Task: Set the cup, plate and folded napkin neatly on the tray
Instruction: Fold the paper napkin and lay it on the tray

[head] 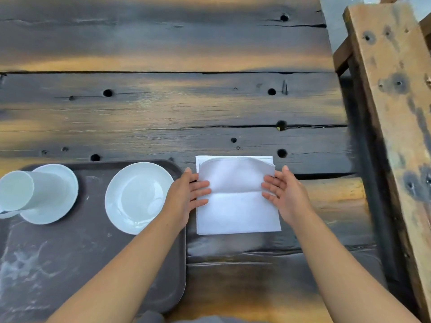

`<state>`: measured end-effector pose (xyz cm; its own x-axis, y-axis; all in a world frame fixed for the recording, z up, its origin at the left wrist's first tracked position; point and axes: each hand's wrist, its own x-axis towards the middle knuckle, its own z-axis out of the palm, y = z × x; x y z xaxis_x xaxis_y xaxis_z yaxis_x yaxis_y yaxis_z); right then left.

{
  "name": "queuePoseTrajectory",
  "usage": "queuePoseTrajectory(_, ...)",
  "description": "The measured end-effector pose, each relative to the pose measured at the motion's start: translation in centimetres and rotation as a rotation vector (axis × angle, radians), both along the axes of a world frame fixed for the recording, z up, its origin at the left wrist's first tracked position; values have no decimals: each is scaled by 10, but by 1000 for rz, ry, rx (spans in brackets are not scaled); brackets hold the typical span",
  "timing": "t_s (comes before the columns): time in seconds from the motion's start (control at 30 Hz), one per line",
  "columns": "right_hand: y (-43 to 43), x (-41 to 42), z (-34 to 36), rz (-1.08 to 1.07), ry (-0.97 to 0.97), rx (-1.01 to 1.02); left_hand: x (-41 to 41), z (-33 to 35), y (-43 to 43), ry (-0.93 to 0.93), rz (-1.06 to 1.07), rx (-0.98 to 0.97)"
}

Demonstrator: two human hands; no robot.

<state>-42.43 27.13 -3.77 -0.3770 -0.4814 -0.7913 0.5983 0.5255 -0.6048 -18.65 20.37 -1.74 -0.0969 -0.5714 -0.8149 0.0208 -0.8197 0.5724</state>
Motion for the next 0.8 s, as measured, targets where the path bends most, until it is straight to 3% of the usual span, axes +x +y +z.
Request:
queuePoseTrajectory(0.27,6,0,-10,5,43,-52,-8,-8,2,-104,-32,-119)
queuePoseTrajectory(0.43,12,5,-11,15,122,-54,-4,-16,16,-300,-418,-380)
queuePoseTrajectory(0.63,36,13,-8,252,448,-83,6,-16,47,-429,-609,-623)
queuePoseTrajectory(0.8,75,8,-9,540,852,105,26,-15,77,-562,-790,-636)
